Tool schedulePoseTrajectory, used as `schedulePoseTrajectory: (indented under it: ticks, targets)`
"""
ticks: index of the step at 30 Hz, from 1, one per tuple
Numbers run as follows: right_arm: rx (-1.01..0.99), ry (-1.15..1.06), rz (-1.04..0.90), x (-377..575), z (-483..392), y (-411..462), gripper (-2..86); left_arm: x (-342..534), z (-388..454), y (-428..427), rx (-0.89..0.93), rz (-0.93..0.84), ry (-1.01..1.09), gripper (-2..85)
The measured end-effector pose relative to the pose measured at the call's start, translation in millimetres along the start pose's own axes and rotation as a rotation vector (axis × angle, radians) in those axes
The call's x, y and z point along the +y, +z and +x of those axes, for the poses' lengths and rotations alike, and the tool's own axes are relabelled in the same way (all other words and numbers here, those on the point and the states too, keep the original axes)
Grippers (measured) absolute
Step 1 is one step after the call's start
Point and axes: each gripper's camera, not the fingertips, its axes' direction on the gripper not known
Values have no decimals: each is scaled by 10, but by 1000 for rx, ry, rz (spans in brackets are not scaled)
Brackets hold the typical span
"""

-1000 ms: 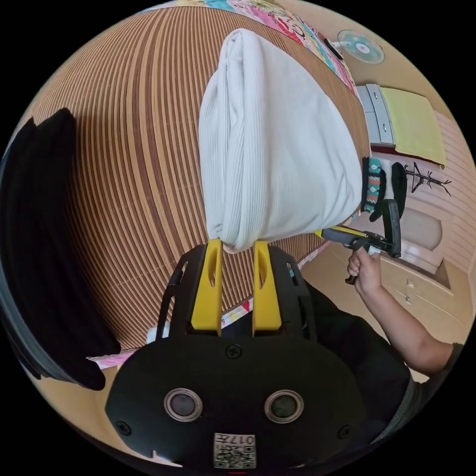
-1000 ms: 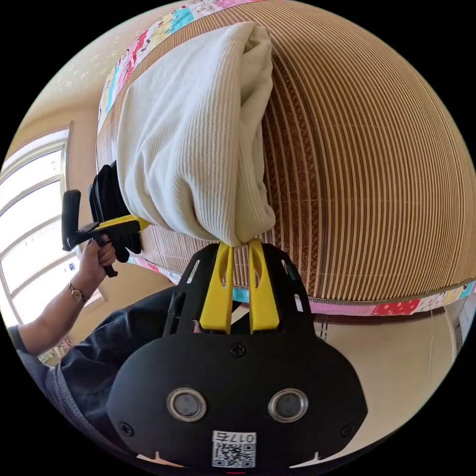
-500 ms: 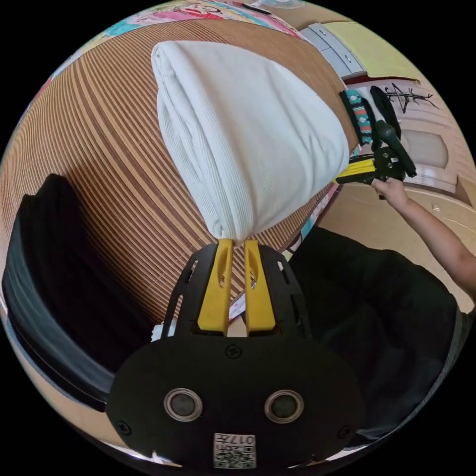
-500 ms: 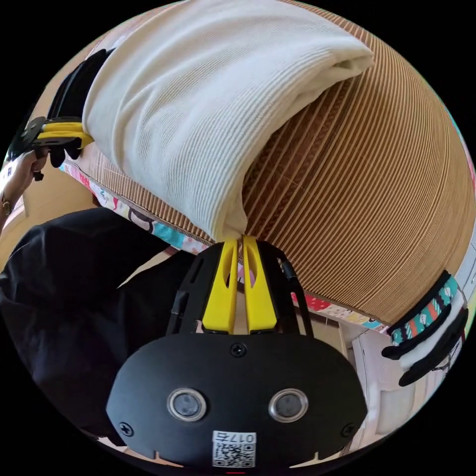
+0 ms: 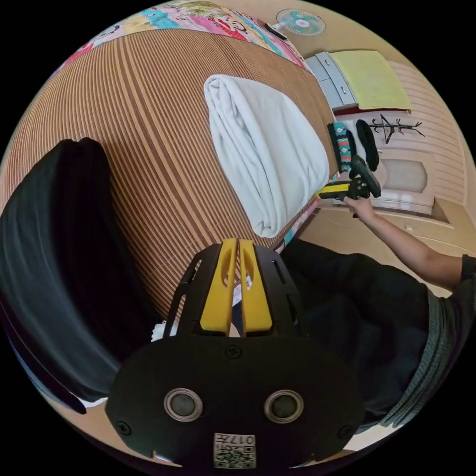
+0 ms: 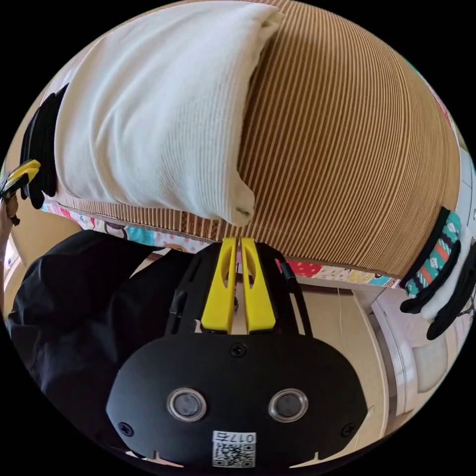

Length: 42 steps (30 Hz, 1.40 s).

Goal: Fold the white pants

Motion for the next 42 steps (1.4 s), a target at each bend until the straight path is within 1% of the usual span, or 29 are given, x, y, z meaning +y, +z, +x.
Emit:
schedulePoseTrajectory:
  ticks: [1, 2, 3, 4, 5, 6, 8, 10, 11, 13, 14, 15, 16, 18, 19, 21, 23, 24, 25, 27, 30, 32, 34, 35, 36, 39, 42]
  targets:
    - [-17, 28, 17, 42, 78, -29, 65, -62, 58, 5, 2, 34, -13, 64]
    - [-75, 85, 79, 132, 236, -152, 77, -95, 92, -1, 5, 59, -19, 75]
    - [-163, 121, 178, 225, 372, -342, 82, -177, 169, -34, 15, 114, -22, 80]
    - [-209, 130, 236, 269, 426, -451, 82, -278, 252, -85, 21, 170, -15, 84]
    - [-299, 120, 352, 336, 496, -674, 81, -339, 296, -116, 22, 199, -6, 85]
    - [-368, 78, 455, 356, 511, -886, 78, -486, 375, -175, 24, 249, 14, 87]
    - [-407, -20, 556, 282, 443, -1137, 69, -783, 443, -228, 35, 291, 55, 88]
    - [-393, -118, 585, 74, 328, -1278, 46, -1271, 354, -228, -16, 294, 50, 84]
    - [-348, -166, 552, -138, 253, -1280, 32, -1394, 298, -222, -46, 295, 37, 83]
    - [-211, -149, 431, -508, 210, -1121, 20, -1847, -57, -143, -216, 253, -63, 54]
    - [-157, -148, 335, -729, 238, -933, 15, -1946, -171, -105, -242, 220, -82, 37]
    - [-200, -144, 274, -870, 328, -778, 13, -2090, -395, -49, -206, 179, -110, 15]
    - [-241, -124, 261, -910, 407, -741, 12, -2145, -569, -79, -131, 188, -143, 7]
    - [-442, -15, 247, -931, 784, -765, 14, -2135, -698, -225, -51, 238, -191, 3]
    - [-497, 1, 285, -875, 872, -793, 15, -2051, -727, -359, -17, 304, -202, 3]
    - [-711, 23, 502, -480, 1243, -897, 25, -1835, -819, -522, 64, 393, -226, 8]
    - [-833, 63, 563, -225, 1521, -815, 42, -1587, -999, -564, 163, 419, -285, 49]
    - [-876, 81, 543, -124, 1665, -700, 99, -1435, -1131, -532, 229, 406, -323, 95]
    - [-880, 95, 512, -97, 1723, -627, 127, -1300, -1248, -472, 285, 386, -357, 148]
    - [-868, 90, 371, -59, 1850, -326, 210, -1140, -1368, -374, 329, 362, -389, 174]
    - [-909, 7, 245, -157, 1845, -68, 237, -1093, -1476, -196, 372, 273, -404, 191]
    - [-948, -48, 232, -264, 1809, -12, 235, -1155, -1527, -143, 444, 260, -399, 197]
    - [-1059, -118, 197, -446, 1733, 71, 224, -1335, -1572, -98, 506, 223, -373, 198]
    - [-1110, -132, 145, -577, 1685, 149, 221, -1394, -1577, -77, 518, 203, -364, 198]
    - [-1101, -138, 94, -674, 1666, 196, 209, -1502, -1588, -49, 535, 172, -351, 197]
    - [-1088, -189, -11, -793, 1635, 212, 164, -1691, -1629, -70, 502, 113, -344, 184]
    - [-1053, -229, -3, -663, 1675, 72, 139, -1751, -1614, -127, 476, 99, -367, 164]
